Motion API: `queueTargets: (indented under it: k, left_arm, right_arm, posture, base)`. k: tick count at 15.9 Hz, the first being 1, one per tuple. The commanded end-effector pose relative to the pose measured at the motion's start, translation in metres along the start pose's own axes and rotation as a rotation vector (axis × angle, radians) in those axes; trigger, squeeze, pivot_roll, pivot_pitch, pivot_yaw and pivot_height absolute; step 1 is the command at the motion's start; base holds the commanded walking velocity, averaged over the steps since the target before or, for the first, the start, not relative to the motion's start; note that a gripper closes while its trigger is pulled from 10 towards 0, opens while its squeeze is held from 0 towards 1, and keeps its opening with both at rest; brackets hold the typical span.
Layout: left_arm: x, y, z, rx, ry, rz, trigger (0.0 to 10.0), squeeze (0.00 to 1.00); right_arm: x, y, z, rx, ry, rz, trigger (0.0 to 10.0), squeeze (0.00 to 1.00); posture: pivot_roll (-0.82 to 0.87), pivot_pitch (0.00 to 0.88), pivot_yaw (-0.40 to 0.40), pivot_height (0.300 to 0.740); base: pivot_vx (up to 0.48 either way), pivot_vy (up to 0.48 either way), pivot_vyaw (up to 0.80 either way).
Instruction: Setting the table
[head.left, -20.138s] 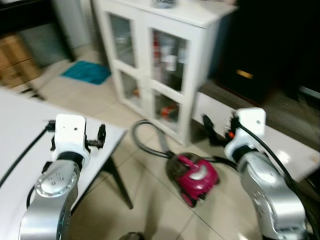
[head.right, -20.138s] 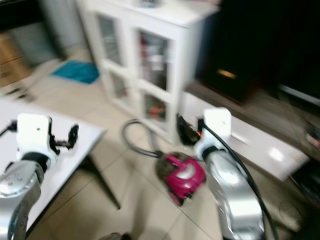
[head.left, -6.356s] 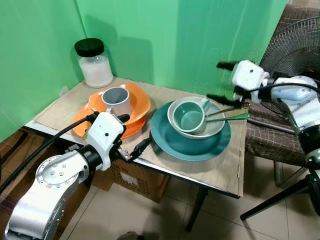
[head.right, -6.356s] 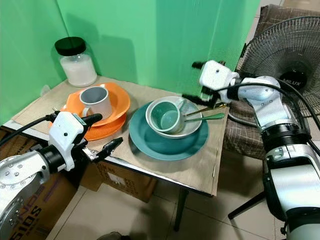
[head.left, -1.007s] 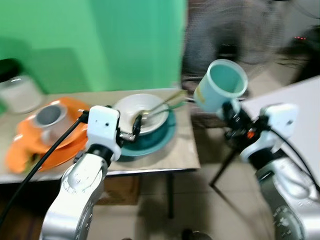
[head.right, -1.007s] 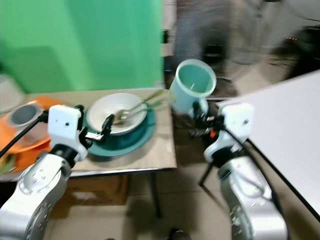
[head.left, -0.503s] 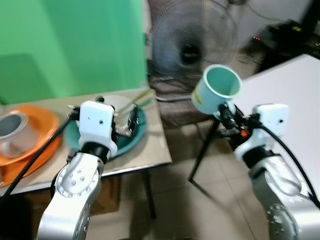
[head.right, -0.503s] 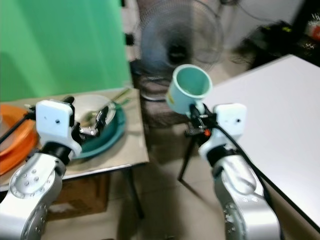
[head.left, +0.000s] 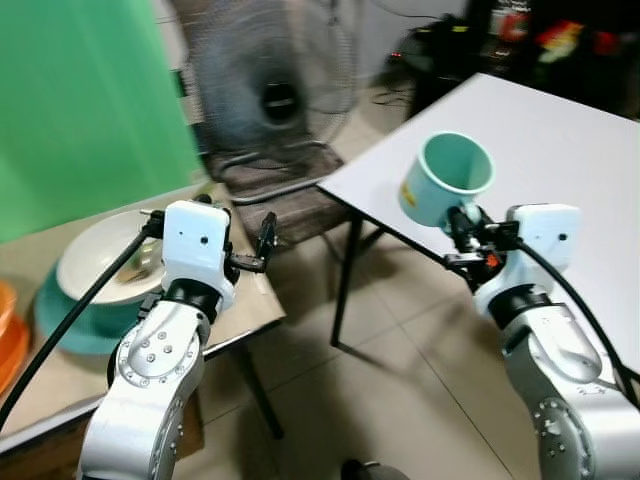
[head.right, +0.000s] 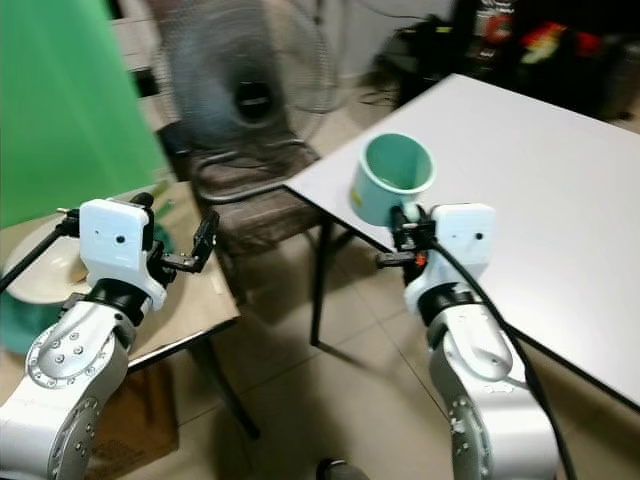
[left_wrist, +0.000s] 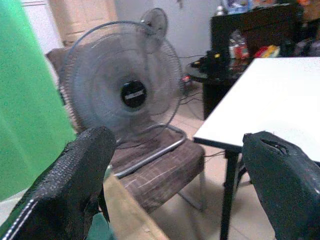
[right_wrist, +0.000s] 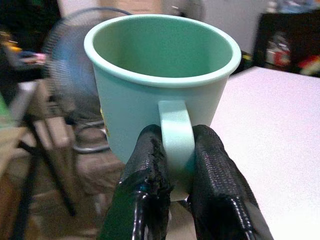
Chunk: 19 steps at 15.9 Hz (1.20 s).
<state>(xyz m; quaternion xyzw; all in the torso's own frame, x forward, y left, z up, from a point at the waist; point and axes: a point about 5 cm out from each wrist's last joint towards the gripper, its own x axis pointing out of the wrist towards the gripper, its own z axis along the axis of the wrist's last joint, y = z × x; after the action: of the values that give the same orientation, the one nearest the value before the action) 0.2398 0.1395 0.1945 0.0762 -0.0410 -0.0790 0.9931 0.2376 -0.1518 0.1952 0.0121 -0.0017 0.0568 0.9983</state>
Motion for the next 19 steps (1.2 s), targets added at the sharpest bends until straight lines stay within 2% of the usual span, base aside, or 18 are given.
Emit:
queueTargets:
  k: [1, 3, 5, 7, 8, 9, 10, 12, 15, 19]
  left_arm:
    - [0.0, 0.002, -0.001, 0.003, 0.005, 0.008, 10.0, 0.0]
    - [-0.001, 0.003, -0.002, 0.0, 0.007, 0.016, 10.0, 0.0]
    - [-0.001, 0.005, -0.003, -0.009, 0.016, 0.028, 10.0, 0.0]
    - [-0.002, 0.007, -0.003, -0.063, 0.025, 0.047, 10.0, 0.0]
    - [-0.002, 0.009, -0.002, -0.048, 0.01, 0.047, 10.0, 0.0]
    - [-0.002, 0.009, -0.003, -0.036, 0.017, 0.05, 10.0, 0.0]
    - [-0.002, 0.01, -0.004, -0.034, 0.027, 0.046, 10.0, 0.0]
    - [-0.001, 0.012, -0.003, -0.045, 0.012, 0.059, 10.0, 0.0]
    - [0.001, 0.01, -0.001, -0.05, 0.003, 0.02, 10.0, 0.0]
    - [0.004, 0.008, -0.001, -0.061, 0.001, -0.005, 10.0, 0.0]
  right_arm:
    - [0.003, 0.001, 0.003, 0.004, -0.001, 0.003, 10.0, 0.0]
    - [0.005, 0.003, 0.002, 0.026, 0.022, -0.011, 10.0, 0.0]
    - [0.008, 0.005, 0.006, 0.08, -0.026, 0.007, 10.0, 0.0]
    - [0.01, 0.004, 0.005, 0.027, -0.016, -0.001, 10.0, 0.0]
    - [0.011, 0.0, 0.006, -0.028, -0.039, -0.057, 10.0, 0.0]
    - [0.011, 0.0, 0.004, -0.027, -0.022, -0.064, 10.0, 0.0]
    - [0.011, 0.002, -0.003, 0.029, 0.039, -0.028, 10.0, 0.0]
    - [0.012, 0.0, -0.005, -0.01, 0.038, -0.034, 10.0, 0.0]
    - [0.013, 0.002, -0.004, -0.001, 0.033, -0.027, 10.0, 0.0]
    - [0.013, -0.001, -0.001, -0.036, 0.014, -0.057, 10.0, 0.0]
  posture:
    - [-0.09, 0.019, 0.022, 0.74]
    - [-0.08, 0.02, 0.017, 0.74]
    - [-0.08, 0.021, 0.015, 0.74]
    - [-0.09, 0.023, 0.013, 0.74]
    - [-0.09, 0.025, 0.012, 0.74]
    - [-0.09, 0.026, 0.012, 0.74]
    - [-0.09, 0.026, 0.012, 0.74]
    - [-0.09, 0.025, 0.014, 0.74]
    - [-0.09, 0.027, 0.019, 0.74]
    - [-0.1, 0.032, 0.024, 0.74]
  base:
    - [0.0, 0.0, -0.74]
    - [0.0, 0.0, -0.59]
    - [0.0, 0.0, -0.59]
    - [0.0, 0.0, -0.75]
    - [0.0, 0.0, -0.68]
    - [0.0, 0.0, -0.68]
    - [0.0, 0.0, -0.68]
    - [0.0, 0.0, -0.69]
    - [0.21, 0.0, -0.61]
    - [0.33, 0.0, 0.0]
